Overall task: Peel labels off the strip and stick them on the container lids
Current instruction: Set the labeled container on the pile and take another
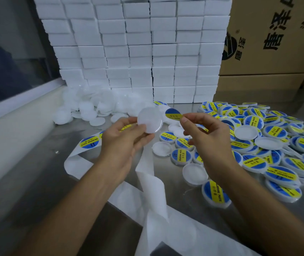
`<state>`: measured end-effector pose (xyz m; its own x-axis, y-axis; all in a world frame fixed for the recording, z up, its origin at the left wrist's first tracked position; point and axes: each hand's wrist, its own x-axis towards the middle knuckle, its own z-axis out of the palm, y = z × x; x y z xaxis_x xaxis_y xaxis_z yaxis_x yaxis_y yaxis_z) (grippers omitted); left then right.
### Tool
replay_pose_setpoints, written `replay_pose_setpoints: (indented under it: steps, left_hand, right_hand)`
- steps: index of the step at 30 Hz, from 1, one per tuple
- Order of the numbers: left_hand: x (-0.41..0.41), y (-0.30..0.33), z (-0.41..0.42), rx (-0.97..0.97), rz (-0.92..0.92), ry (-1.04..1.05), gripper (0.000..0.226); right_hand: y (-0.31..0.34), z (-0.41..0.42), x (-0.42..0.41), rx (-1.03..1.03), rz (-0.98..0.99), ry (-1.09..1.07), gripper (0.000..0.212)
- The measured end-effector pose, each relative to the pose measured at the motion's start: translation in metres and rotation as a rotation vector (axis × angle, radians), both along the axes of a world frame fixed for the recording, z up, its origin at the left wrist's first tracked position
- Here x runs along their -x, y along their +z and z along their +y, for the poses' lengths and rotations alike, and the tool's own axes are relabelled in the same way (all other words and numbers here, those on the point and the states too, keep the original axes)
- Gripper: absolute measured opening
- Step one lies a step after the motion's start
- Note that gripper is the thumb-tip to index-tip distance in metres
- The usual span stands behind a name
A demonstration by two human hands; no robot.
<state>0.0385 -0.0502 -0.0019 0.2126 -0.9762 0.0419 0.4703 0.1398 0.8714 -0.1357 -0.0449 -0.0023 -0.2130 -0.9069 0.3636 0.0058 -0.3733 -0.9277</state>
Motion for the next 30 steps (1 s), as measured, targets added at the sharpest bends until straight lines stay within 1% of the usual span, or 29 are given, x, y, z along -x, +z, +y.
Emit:
replay_pose_setpoints:
  steps: [3,6,12,17,20,27,30]
  left_hand:
    - [-0.008,-0.012,0.009,-0.029,0.071,-0.029,0.013]
    - [-0.013,-0.016,0.01,-0.051,0.115,-0.03,0.015]
    - [-0.004,-0.017,0.016,-0.051,0.092,-0.09,0.036]
    - [0.001,-0.017,0.019,-0.045,0.094,-0.11,0.04]
    - [0.0,-0.016,0.019,-0.054,0.098,-0.105,0.046]
    - [-0.002,-0.013,0.019,-0.039,0.061,-0.12,0.036]
    - [-0.001,-0.013,0.02,-0.043,0.056,-0.118,0.036]
  right_hand:
    - [0.001,0.002,-0.001,0.006,0.012,0.017,0.006]
    - [0.002,0.003,-0.001,-0.008,-0.022,0.032,0.006]
    - [0.001,0.004,-0.005,-0.092,-0.123,0.16,0.007]
    - [-0.002,0.005,-0.007,-0.075,-0.001,0.157,0.007]
    - [-0.003,0.005,-0.008,-0.063,0.028,0.151,0.008]
    - [-0.002,0.007,-0.011,-0.039,0.013,0.179,0.008]
    - [-0.003,0.007,-0.012,-0.038,0.035,0.184,0.005]
